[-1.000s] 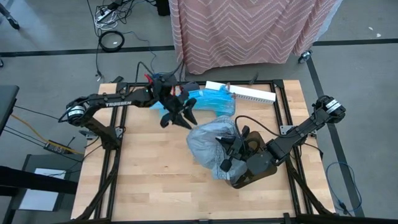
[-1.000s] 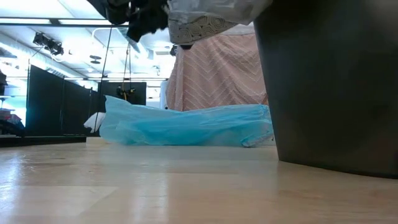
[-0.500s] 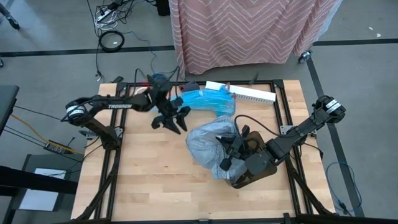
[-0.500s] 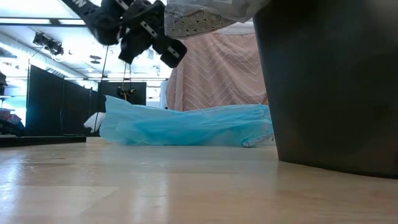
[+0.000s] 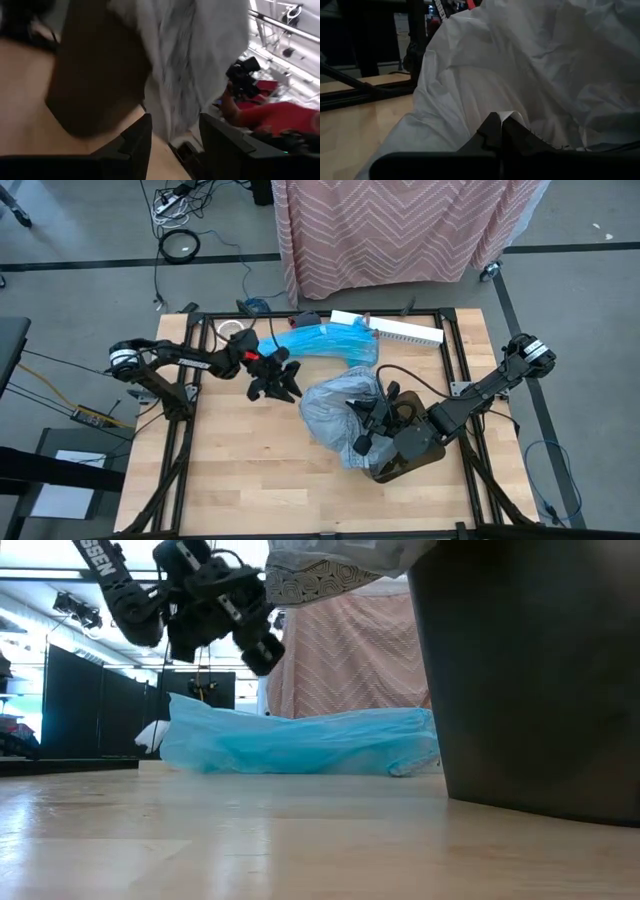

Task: Place trash/remove bag and relplace
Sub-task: Remove the blue trash bag from the black trash bin using the drawstring

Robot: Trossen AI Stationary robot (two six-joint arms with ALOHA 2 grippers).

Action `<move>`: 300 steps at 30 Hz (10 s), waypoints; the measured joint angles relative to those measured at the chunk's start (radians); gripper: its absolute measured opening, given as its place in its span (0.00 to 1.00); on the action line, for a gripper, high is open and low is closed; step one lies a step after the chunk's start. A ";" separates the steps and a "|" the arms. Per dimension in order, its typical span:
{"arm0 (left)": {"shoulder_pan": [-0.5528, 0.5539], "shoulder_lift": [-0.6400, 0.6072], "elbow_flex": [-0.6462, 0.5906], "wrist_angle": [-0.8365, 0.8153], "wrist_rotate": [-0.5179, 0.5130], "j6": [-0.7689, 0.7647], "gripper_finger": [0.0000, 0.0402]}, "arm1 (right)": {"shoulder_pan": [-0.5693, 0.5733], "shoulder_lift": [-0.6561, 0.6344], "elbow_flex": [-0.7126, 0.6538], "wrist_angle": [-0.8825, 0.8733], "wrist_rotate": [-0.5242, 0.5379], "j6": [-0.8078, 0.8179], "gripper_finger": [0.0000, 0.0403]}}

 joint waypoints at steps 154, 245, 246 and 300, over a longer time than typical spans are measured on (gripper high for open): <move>-0.290 -0.174 0.401 -0.293 -0.308 -0.255 0.01 | -0.166 0.122 0.145 0.103 -0.235 -0.177 0.00; -0.311 -0.173 0.388 -0.393 -0.078 -0.201 0.01 | -0.181 0.104 0.145 -0.112 -0.183 -0.057 0.00; -0.317 -0.173 0.388 -0.384 -0.077 -0.214 0.01 | -0.183 0.104 0.145 -0.126 -0.183 -0.049 0.00; -0.145 -0.177 0.388 -0.794 0.258 0.404 0.16 | -0.216 0.101 0.148 -0.274 -0.236 0.094 0.00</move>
